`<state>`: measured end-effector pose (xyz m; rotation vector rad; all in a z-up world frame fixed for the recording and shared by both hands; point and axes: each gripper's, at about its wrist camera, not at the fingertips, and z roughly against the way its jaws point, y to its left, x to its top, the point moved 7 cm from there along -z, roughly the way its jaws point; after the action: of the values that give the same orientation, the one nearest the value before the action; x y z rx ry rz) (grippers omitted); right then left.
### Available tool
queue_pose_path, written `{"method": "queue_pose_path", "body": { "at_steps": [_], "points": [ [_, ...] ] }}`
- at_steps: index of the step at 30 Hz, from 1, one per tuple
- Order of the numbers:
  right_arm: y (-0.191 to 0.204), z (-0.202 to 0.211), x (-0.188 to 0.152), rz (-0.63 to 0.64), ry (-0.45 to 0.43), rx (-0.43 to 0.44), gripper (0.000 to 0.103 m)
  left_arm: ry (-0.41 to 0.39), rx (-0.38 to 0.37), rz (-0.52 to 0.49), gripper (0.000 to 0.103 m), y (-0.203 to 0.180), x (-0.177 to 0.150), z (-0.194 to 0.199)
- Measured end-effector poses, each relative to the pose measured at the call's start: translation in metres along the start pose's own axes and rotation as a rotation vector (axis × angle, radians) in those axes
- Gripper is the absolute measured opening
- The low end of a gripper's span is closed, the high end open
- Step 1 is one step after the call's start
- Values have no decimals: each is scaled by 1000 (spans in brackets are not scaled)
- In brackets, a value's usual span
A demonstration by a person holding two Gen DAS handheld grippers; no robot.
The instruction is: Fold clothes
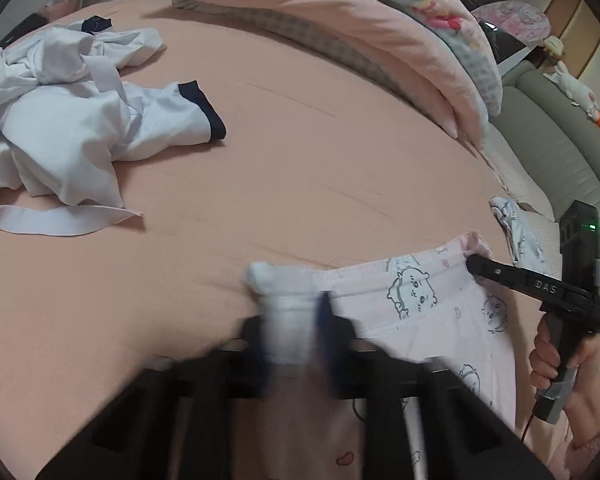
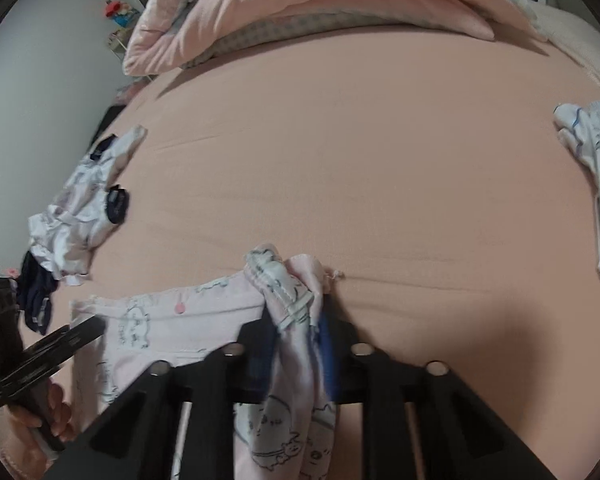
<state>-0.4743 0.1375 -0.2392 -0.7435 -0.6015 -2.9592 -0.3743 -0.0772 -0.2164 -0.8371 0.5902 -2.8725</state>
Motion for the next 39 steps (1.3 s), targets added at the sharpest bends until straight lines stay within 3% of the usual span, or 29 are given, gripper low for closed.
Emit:
{"method": "queue_pose_path", "body": {
  "at_steps": [5,11,15,17,20,22,26,31,32,34,36,38,39],
  "points": [
    [2,36,1,0,-73,25,8,-20,-10,-69,8,-24,5,14],
    [-6,137,-3,32,-207,-25,8,-75,-148,-207,8,-103,19,36],
    [-25,191,4,38,-274,-79,8,-72,-215,-212,8,-124,38,33],
    [-38,185,10,44,-257,-111,8,-49,-198,-219,8,-123,43,13],
    [-64,135,9,5,-151,-138,8,-2,-195,-200,8,-119,32,-19],
    [-81,99,0,-30,-79,-153,8,14,-150,-218,8,-112,17,-31],
    [-94,66,-4,-66,-65,-143,9,31,-81,-200,8,-97,14,-52],
    [-92,37,2,-25,-11,-155,13,29,-23,-226,12,-94,28,-41],
    [-92,40,3,-34,-19,-142,15,29,-11,-232,13,-93,31,-38],
    [-99,52,2,-86,-11,-148,25,28,12,-242,32,-92,38,-34],
    [-104,80,-1,-123,-50,-151,26,27,35,-253,44,-91,44,-29],
    [-105,112,-6,-136,-103,-152,26,37,-6,-186,44,-93,31,-7],
    [-103,124,-19,-145,-90,-136,26,42,-27,-152,44,-94,24,5]
  ]
}}
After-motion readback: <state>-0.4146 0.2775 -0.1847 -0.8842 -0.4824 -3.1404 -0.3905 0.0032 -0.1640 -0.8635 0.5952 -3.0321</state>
